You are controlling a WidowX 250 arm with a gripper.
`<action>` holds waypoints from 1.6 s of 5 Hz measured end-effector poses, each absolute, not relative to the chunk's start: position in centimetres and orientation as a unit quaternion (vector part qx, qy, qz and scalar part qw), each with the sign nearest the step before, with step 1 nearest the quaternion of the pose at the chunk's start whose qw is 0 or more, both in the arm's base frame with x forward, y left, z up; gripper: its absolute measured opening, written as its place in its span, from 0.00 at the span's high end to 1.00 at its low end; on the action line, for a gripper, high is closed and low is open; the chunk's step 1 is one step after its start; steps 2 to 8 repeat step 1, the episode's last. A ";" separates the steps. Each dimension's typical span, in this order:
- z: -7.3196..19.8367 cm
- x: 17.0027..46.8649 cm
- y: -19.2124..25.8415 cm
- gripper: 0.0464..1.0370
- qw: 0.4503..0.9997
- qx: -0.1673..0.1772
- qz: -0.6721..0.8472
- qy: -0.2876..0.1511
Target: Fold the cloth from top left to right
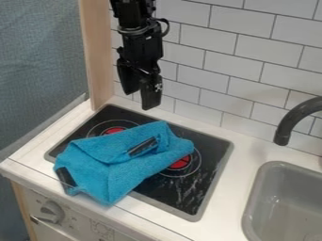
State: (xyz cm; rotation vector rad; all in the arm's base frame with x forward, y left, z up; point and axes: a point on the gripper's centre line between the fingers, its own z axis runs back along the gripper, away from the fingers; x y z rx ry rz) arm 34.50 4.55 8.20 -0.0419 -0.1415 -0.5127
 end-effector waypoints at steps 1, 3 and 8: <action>8.1 34.5 4.6 0.04 0.965 -0.021 -0.253 -0.069; 8.1 34.5 4.6 0.04 0.965 -0.021 -0.253 -0.069; 8.1 34.5 4.6 0.04 0.965 -0.021 -0.253 -0.069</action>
